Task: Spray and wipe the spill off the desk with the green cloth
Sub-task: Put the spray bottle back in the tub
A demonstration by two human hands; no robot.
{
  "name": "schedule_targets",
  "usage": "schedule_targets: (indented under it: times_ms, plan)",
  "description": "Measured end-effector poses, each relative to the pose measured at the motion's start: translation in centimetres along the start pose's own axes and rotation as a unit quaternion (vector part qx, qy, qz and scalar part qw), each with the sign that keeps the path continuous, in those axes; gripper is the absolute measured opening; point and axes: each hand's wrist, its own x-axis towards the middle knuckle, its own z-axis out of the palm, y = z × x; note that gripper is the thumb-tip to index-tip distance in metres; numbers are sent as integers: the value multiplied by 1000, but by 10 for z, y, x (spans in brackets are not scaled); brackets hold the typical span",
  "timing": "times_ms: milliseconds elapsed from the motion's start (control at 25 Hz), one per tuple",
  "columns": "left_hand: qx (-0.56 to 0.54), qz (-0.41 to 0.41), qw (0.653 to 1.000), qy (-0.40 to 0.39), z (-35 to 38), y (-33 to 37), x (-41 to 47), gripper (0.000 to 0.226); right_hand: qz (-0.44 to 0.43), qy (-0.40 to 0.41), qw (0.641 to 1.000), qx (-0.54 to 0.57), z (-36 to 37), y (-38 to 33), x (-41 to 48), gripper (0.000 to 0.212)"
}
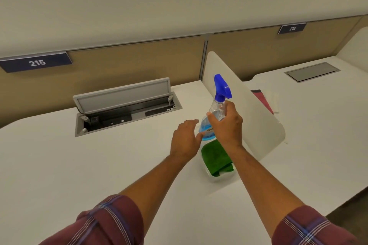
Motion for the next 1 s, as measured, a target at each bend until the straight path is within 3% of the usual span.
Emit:
schedule_targets:
  times_ms: [520,840,1000]
  plan:
    - [15,-25,1000,2,37,-7,39,31,41,-58,997,-13,25,48,17,64]
    - [104,15,994,-17,40,-20,31,41,64,-95,991,-71,30,56,8,85]
    - [161,54,984,-45,29,-37,17,50,55,-27,986,-152,31,50,-16,77]
